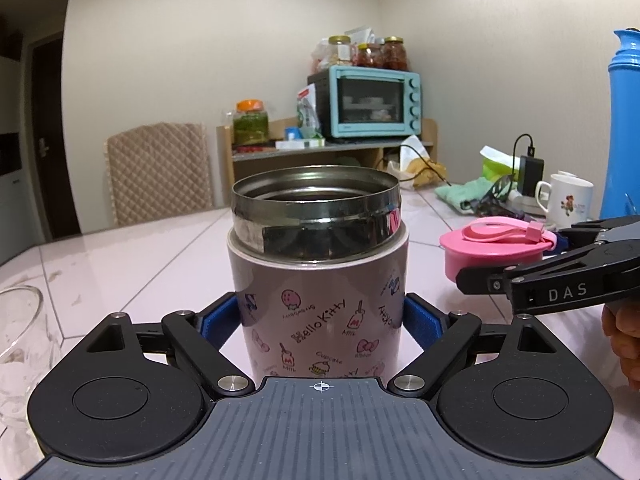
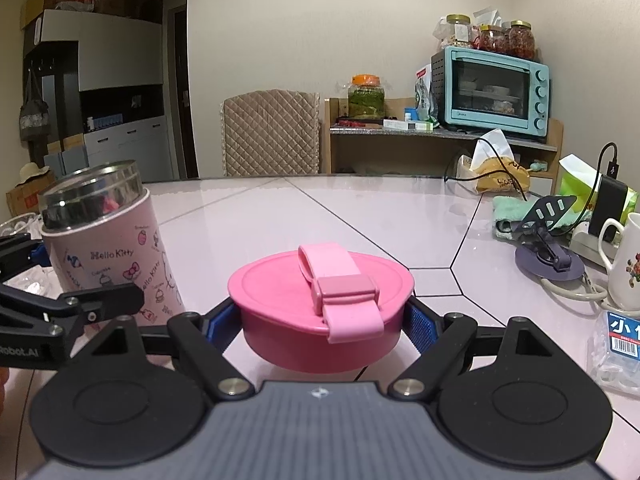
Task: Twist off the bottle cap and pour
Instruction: 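Open the left gripper to release the pink Hello Kitty jar, then open the right gripper to release the pink lid on the table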
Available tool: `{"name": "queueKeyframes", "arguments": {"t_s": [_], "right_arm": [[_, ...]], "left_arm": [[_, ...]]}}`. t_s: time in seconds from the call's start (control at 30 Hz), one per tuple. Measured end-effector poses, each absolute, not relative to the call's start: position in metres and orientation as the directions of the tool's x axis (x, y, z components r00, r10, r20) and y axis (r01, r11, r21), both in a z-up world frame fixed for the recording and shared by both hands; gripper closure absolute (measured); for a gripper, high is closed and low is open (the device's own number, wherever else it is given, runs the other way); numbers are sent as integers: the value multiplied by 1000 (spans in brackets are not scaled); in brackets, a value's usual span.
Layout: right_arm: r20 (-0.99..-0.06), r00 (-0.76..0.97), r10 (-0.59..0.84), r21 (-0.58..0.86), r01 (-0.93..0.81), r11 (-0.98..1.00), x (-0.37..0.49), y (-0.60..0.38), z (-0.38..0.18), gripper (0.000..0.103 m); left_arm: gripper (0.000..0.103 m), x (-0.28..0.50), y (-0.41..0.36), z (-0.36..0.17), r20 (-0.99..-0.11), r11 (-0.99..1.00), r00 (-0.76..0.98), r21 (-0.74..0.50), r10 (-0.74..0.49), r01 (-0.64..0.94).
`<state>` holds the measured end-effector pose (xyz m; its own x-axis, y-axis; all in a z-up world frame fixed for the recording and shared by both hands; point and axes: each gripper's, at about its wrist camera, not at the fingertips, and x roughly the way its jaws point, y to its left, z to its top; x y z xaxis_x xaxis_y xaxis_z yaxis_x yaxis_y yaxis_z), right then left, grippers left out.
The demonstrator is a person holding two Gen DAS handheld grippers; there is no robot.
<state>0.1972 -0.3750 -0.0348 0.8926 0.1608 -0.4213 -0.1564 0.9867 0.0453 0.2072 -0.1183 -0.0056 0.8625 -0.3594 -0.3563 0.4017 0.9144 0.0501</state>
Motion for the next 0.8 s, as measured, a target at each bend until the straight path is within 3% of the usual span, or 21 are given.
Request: {"name": "queueKeyframes", "arguments": {"t_s": [0.8], "right_arm": [[-494,855,155,10,-173,985,201,-365,-40,18]], "left_arm": [[10,196,-114,-8,-424,900,823,39,-379,434]]}}
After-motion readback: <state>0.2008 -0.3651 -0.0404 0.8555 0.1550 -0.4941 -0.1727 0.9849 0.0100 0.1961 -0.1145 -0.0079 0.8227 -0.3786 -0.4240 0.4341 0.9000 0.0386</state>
